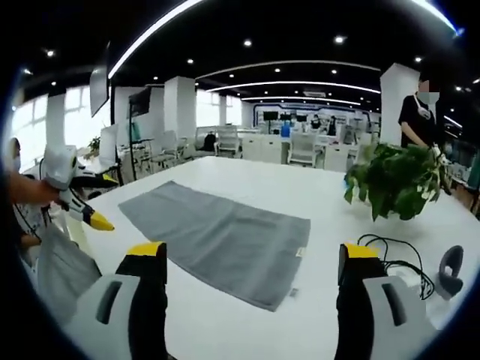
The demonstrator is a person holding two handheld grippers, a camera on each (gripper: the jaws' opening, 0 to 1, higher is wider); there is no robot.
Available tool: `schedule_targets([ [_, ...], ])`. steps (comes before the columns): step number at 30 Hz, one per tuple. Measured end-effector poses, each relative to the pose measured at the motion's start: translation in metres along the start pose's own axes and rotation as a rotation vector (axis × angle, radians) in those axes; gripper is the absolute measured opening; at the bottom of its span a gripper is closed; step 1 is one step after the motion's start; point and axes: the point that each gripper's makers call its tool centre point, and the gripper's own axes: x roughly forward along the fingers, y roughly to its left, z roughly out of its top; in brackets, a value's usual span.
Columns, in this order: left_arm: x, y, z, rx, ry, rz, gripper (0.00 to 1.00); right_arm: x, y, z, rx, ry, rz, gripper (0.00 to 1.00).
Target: Fold the towel on the table until its edges align and the towel forms a compact rectangular stack.
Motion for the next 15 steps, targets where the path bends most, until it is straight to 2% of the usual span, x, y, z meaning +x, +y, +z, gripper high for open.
schedule_targets([
  [3,0.002,-0.003,0.011,0.015,-0.012,-0.014,0.92,-0.003,-0.010,0.010,0.003,-0.014,-0.003,0.96],
  [9,0.007,-0.010,0.029,-0.015,-0.039,-0.044,0.92,-0.010,-0.032,0.030,-0.007,-0.041,-0.015,0.97],
  [15,0.015,-0.027,0.049,-0.009,-0.067,-0.088,0.92,-0.012,-0.054,0.043,-0.054,-0.036,-0.018,0.97],
])
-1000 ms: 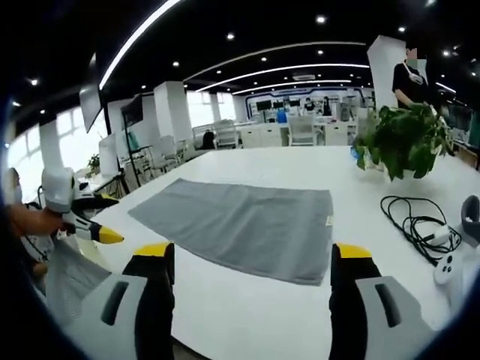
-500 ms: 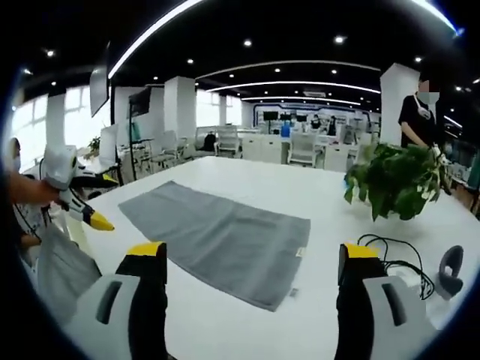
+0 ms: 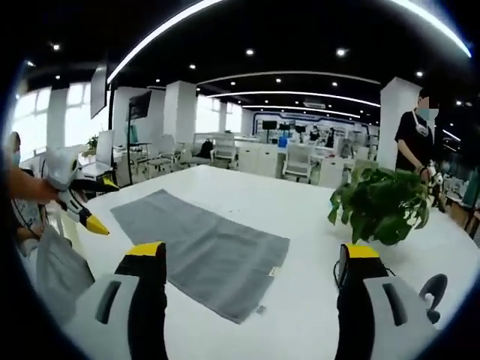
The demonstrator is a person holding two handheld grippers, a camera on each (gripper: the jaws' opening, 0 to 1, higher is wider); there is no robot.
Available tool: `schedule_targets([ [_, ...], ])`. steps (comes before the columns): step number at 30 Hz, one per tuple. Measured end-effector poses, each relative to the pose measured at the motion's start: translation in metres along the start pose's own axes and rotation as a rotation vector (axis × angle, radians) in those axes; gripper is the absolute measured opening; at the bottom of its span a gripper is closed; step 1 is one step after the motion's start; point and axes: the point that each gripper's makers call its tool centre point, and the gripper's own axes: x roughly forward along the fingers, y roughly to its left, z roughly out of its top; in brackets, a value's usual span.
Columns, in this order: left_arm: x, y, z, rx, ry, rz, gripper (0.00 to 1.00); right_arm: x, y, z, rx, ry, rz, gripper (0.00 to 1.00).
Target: Fold the towel on the table until its edges align and the towel forms a compact rectangular stack.
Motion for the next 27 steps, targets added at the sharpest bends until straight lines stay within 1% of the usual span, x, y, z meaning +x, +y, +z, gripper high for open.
schedule_targets([
  [5,0.006,-0.017,0.018,0.009,-0.022,-0.038,0.91,-0.002,-0.021,0.006,-0.036,0.014,-0.013,0.96],
  [6,0.007,-0.018,0.020,0.009,-0.023,-0.041,0.91,-0.002,-0.023,0.007,-0.038,0.013,-0.015,0.96],
  [11,0.016,-0.031,0.041,0.039,-0.049,-0.076,0.90,0.003,-0.036,0.013,-0.017,0.007,-0.021,0.95],
  [12,0.018,-0.035,0.046,0.042,-0.054,-0.086,0.90,0.004,-0.038,0.014,-0.019,0.007,-0.024,0.95],
  [16,0.027,-0.049,0.056,0.056,-0.055,-0.124,0.90,0.010,-0.045,0.018,-0.032,0.010,-0.027,0.93],
  [17,0.029,-0.051,0.058,0.056,-0.057,-0.132,0.90,0.012,-0.047,0.020,-0.031,0.008,-0.027,0.93],
  [19,0.034,-0.059,0.061,0.084,-0.049,-0.147,0.89,0.016,-0.051,0.023,-0.027,0.005,-0.026,0.91],
  [20,0.038,-0.064,0.063,0.118,-0.048,-0.158,0.89,0.019,-0.054,0.025,-0.031,0.005,-0.030,0.90],
  [21,0.041,-0.067,0.063,0.131,-0.046,-0.164,0.89,0.020,-0.056,0.026,-0.037,0.007,-0.030,0.89],
  [23,0.047,-0.074,0.062,0.131,-0.032,-0.183,0.88,0.025,-0.061,0.028,-0.041,0.008,-0.031,0.88],
  [25,0.054,-0.080,0.063,0.117,-0.034,-0.200,0.88,0.030,-0.065,0.030,-0.040,0.009,-0.027,0.87],
  [26,0.057,-0.084,0.063,0.111,-0.025,-0.211,0.88,0.034,-0.067,0.029,-0.041,0.013,-0.027,0.86],
  [27,0.060,-0.086,0.064,0.118,-0.026,-0.216,0.88,0.037,-0.069,0.029,-0.045,0.016,-0.028,0.85],
])
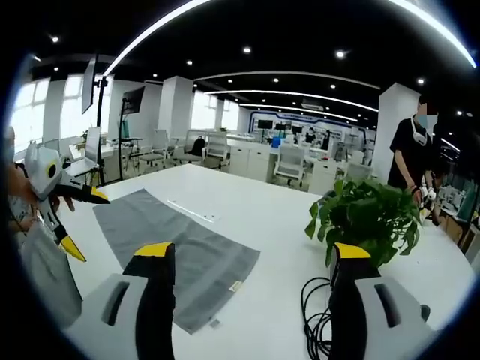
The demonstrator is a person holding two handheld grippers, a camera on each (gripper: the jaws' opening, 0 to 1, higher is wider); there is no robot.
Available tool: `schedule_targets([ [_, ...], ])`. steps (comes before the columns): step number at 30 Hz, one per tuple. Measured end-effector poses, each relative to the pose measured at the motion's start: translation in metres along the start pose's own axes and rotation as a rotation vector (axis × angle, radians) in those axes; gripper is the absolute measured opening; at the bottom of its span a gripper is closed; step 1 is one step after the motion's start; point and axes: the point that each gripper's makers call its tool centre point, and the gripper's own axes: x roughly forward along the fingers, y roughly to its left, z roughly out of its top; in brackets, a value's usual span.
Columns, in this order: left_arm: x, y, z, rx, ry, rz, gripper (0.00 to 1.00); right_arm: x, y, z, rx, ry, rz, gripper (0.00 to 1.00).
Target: Fold the towel on the table until its edges align and the towel forms a compact rectangular stack.
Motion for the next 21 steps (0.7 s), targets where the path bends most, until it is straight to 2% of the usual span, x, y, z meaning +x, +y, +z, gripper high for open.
schedule_targets([
  [7,0.023,-0.013,0.000,-0.004,0.011,-0.047,0.86,0.027,-0.008,-0.012,0.001,0.037,0.014,0.80],
  [11,0.036,-0.018,0.000,-0.010,0.015,-0.069,0.85,0.044,-0.009,-0.021,0.032,0.061,0.022,0.76],
  [21,0.068,-0.036,-0.010,-0.002,0.047,-0.135,0.78,0.089,-0.010,-0.048,0.021,0.138,0.057,0.70],
])
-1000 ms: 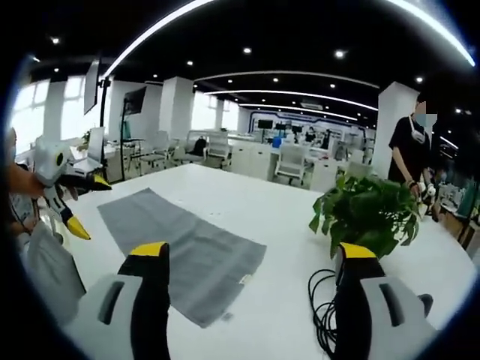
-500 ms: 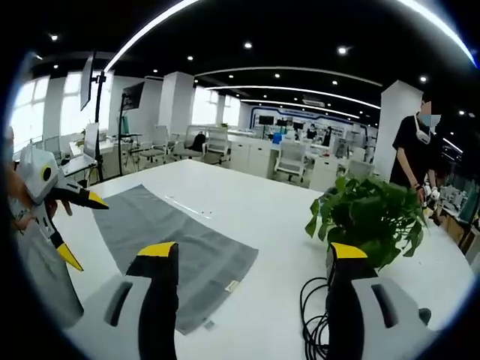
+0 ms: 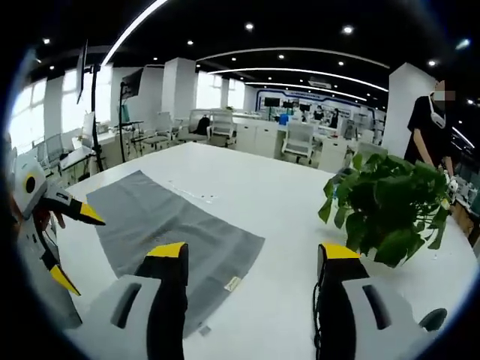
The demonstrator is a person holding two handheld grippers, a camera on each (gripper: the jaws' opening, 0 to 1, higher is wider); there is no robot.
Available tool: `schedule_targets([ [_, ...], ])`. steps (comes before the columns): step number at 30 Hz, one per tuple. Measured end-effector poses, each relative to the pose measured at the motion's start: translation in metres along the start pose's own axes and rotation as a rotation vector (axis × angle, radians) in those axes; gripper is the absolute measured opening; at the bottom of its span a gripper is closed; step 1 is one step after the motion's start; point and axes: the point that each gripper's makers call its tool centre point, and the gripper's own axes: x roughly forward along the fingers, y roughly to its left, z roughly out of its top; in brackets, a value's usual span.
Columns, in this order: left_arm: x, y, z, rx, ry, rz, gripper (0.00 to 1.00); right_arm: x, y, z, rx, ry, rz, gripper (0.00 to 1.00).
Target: Fold the towel on the table until its edges align and the towel forms a compact rectangular stack.
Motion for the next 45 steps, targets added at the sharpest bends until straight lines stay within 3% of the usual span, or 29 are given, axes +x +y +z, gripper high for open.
schedule_targets([
  [15,0.042,-0.024,-0.007,-0.021,0.020,-0.101,0.66,0.072,-0.013,-0.039,0.005,0.097,0.047,0.63],
  [23,0.067,-0.036,-0.023,-0.023,0.060,-0.159,0.55,0.108,-0.022,-0.050,-0.008,0.132,0.053,0.54],
  [28,0.080,-0.048,-0.031,-0.011,0.071,-0.190,0.48,0.133,-0.035,-0.058,-0.028,0.144,0.016,0.51],
  [32,0.091,-0.058,-0.034,0.021,0.072,-0.209,0.45,0.145,-0.030,-0.061,-0.016,0.146,0.021,0.48],
  [43,0.119,-0.068,-0.050,0.018,0.115,-0.241,0.37,0.192,-0.030,-0.070,-0.017,0.167,0.040,0.39],
  [45,0.122,-0.068,-0.054,0.006,0.128,-0.247,0.36,0.192,-0.026,-0.073,-0.016,0.177,0.044,0.38],
])
